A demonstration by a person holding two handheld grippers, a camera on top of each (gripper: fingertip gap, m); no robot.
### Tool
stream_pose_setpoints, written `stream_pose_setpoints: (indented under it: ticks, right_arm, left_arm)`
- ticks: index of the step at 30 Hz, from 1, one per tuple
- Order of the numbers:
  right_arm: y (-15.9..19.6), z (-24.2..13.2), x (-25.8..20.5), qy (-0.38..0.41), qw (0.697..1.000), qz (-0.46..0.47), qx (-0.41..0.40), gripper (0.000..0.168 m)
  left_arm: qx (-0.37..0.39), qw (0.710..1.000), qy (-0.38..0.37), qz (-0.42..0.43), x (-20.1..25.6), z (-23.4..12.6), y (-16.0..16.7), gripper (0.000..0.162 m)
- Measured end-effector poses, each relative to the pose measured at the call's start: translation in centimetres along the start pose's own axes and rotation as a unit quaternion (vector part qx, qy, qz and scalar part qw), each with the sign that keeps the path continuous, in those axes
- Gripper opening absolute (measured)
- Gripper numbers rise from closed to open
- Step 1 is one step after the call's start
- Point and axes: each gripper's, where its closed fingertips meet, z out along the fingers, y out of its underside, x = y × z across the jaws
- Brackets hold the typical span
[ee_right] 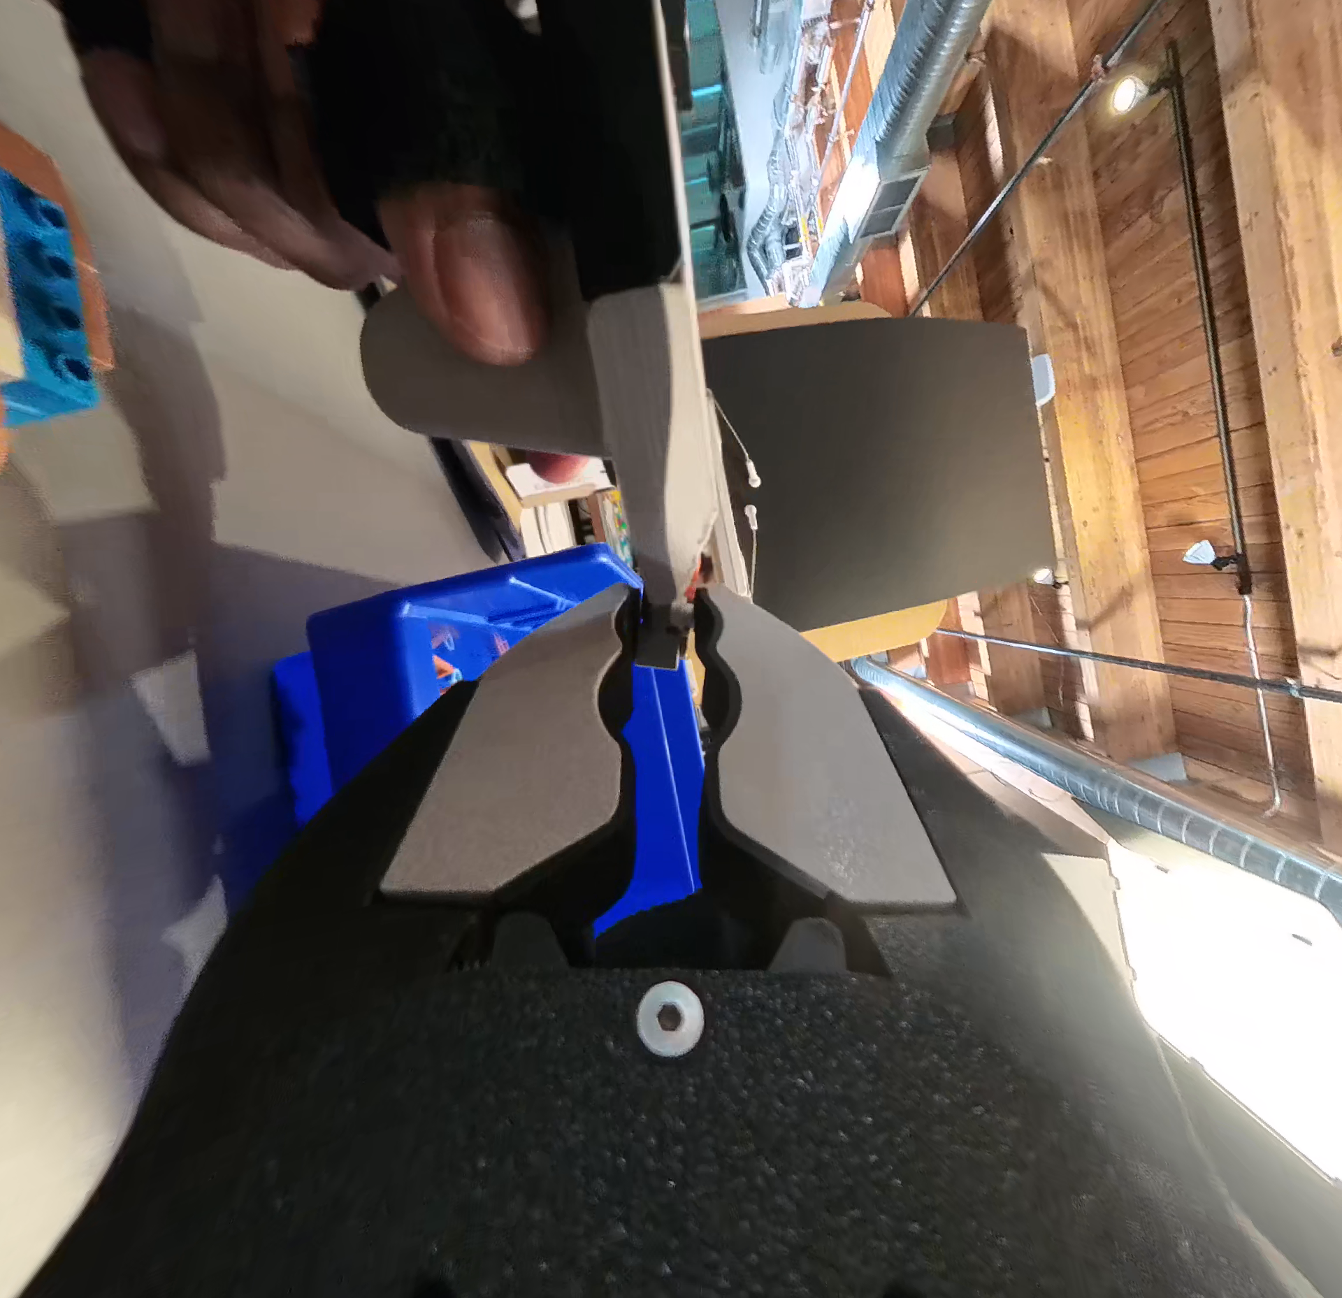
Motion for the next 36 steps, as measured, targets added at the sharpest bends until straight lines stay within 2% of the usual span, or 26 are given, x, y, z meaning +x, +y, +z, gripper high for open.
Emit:
stream_pose_setpoints:
  ticks: [14,27,36]
  right_arm:
    - [0.2,-0.8,-1.7,-0.116,0.990,0.077,0.017,0.015]
    - [0.2,-1.7,-2.6,-0.179,0.980,0.089,0.021,0.018]
    - [0.7,-1.4,-2.1,-0.145,0.984,0.102,0.007,0.016]
  left_arm:
    - [-0.057,0.994,0.035,0.089,0.7,0.2,1.5,0.026]
    - [-0.099,0.979,0.047,0.170,1.3,0.2,2.7,0.025]
    - [-0.081,0.990,0.029,0.108,0.8,0.4,2.5,0.026]
